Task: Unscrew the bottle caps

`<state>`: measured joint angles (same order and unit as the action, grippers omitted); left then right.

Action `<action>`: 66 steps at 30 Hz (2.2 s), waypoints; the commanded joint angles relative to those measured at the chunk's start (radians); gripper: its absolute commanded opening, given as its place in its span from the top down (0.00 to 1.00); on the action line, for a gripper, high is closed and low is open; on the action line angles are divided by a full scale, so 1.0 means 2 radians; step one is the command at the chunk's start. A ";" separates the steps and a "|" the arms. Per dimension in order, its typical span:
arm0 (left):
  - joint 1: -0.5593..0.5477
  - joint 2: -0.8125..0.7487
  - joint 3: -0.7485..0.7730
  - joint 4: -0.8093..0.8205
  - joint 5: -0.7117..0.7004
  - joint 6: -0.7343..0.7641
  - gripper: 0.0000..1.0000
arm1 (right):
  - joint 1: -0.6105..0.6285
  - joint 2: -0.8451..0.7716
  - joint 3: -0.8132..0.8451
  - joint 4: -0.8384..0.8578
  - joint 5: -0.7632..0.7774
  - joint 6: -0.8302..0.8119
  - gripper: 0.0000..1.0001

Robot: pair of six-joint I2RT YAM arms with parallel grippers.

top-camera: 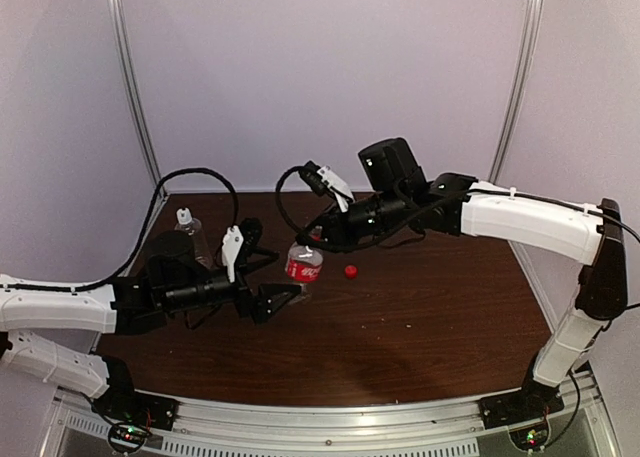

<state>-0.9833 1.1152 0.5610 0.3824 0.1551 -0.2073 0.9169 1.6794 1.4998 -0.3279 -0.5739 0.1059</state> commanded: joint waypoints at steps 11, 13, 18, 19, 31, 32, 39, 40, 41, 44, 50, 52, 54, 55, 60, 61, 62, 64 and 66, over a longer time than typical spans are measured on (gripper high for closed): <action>-0.001 -0.033 0.006 -0.075 -0.167 -0.012 0.02 | -0.066 0.026 -0.050 -0.032 0.224 0.001 0.95; -0.002 -0.034 0.006 -0.077 -0.171 -0.012 0.02 | -0.071 0.036 -0.050 -0.027 0.234 0.001 0.93; -0.001 -0.037 0.006 -0.082 -0.173 -0.013 0.02 | -0.088 0.059 -0.045 -0.029 0.258 -0.002 0.90; -0.001 -0.038 0.006 -0.083 -0.173 -0.013 0.02 | -0.095 0.061 -0.045 -0.029 0.257 -0.002 0.90; -0.001 -0.039 0.007 -0.088 -0.196 -0.012 0.02 | -0.128 0.067 -0.063 -0.012 0.243 -0.002 0.79; -0.001 -0.040 0.007 -0.092 -0.203 -0.012 0.02 | -0.129 0.067 -0.065 -0.011 0.243 -0.002 0.76; -0.001 -0.054 0.016 -0.120 -0.251 -0.007 0.02 | -0.130 0.056 -0.078 -0.004 0.240 -0.001 0.51; -0.001 -0.057 0.018 -0.124 -0.257 -0.005 0.02 | -0.130 0.053 -0.079 -0.004 0.240 -0.001 0.48; -0.001 -0.059 0.020 -0.129 -0.263 -0.003 0.02 | -0.131 0.050 -0.080 -0.004 0.240 -0.001 0.47; 0.000 -0.068 0.030 -0.148 -0.281 0.004 0.02 | -0.131 0.039 -0.083 -0.004 0.240 0.000 0.43; 0.010 -0.087 0.055 -0.201 -0.316 0.017 0.02 | -0.131 0.010 -0.086 -0.008 0.241 0.000 0.32; 0.023 -0.090 0.063 -0.223 -0.320 0.015 0.02 | -0.132 -0.002 -0.085 -0.010 0.243 -0.001 0.26; 0.036 -0.091 0.070 -0.238 -0.324 0.007 0.02 | -0.131 -0.013 -0.084 -0.012 0.245 0.000 0.20; 0.045 -0.091 0.072 -0.245 -0.326 0.003 0.02 | -0.131 -0.018 -0.082 -0.013 0.245 -0.001 0.17; 0.102 -0.074 0.080 -0.268 -0.332 -0.013 0.02 | -0.130 -0.058 -0.082 -0.019 0.233 0.000 0.10; 0.116 -0.069 0.082 -0.269 -0.330 -0.016 0.02 | -0.130 -0.066 -0.082 -0.019 0.231 0.001 0.10; 0.130 -0.062 0.084 -0.270 -0.328 -0.020 0.02 | -0.130 -0.073 -0.082 -0.019 0.227 0.001 0.10; 0.157 -0.049 0.087 -0.267 -0.321 -0.024 0.02 | -0.129 -0.086 -0.082 -0.021 0.219 0.001 0.10; 0.182 -0.038 0.090 -0.264 -0.316 -0.027 0.02 | -0.128 -0.098 -0.085 -0.022 0.212 0.001 0.10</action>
<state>-0.7017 1.0019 0.7025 -0.1486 -0.4831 -0.2298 0.6605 1.5414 1.3342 -0.3599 -0.1169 0.1043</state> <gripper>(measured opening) 0.976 0.904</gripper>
